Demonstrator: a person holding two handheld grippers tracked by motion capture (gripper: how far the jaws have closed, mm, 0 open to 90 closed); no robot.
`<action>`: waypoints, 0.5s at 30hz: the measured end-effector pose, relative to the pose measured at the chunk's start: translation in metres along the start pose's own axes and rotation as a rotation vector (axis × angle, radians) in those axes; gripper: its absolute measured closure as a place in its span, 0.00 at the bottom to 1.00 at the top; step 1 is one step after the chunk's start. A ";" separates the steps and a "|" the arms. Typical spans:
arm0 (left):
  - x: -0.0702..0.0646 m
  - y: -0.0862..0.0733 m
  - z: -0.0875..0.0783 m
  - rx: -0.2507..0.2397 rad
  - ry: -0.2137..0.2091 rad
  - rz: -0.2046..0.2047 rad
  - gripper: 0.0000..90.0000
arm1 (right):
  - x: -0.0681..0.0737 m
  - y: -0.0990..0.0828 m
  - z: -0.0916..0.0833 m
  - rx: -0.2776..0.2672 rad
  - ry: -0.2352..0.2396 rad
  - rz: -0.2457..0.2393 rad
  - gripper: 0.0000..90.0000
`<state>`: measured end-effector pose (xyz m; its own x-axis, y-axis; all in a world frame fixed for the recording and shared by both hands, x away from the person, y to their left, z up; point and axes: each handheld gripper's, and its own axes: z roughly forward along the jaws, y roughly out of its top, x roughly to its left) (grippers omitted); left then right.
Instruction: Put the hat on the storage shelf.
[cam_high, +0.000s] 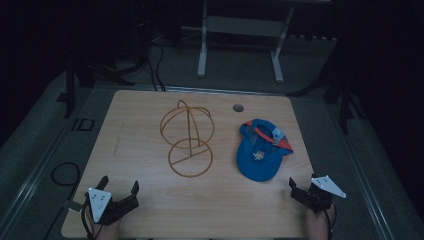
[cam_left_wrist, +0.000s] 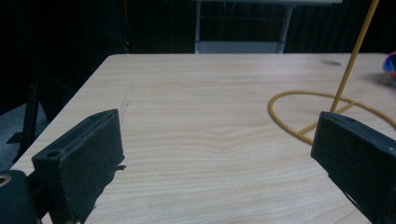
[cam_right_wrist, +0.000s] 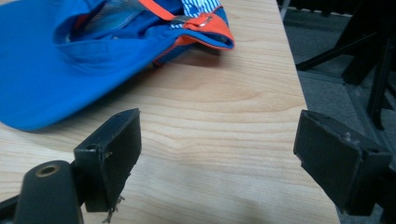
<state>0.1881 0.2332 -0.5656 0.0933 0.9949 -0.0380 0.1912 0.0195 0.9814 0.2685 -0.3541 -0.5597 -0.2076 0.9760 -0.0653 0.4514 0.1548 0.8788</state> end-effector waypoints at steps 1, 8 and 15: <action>0.000 0.000 0.000 0.000 0.000 0.000 0.03 | 0.000 0.001 -0.001 0.002 0.015 0.012 0.17; -0.009 0.003 -0.003 -0.018 -0.098 -0.027 0.03 | 0.003 0.032 -0.006 0.105 0.126 0.019 0.16; -0.017 0.005 -0.002 -0.007 -0.166 -0.022 0.03 | 0.001 0.059 -0.009 0.098 0.141 0.009 0.15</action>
<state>0.1854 0.2164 -0.5598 0.2498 0.9642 -0.0894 0.1883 0.0422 0.9812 0.2872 -0.3458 -0.5032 -0.3200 0.9473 0.0156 0.5352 0.1671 0.8280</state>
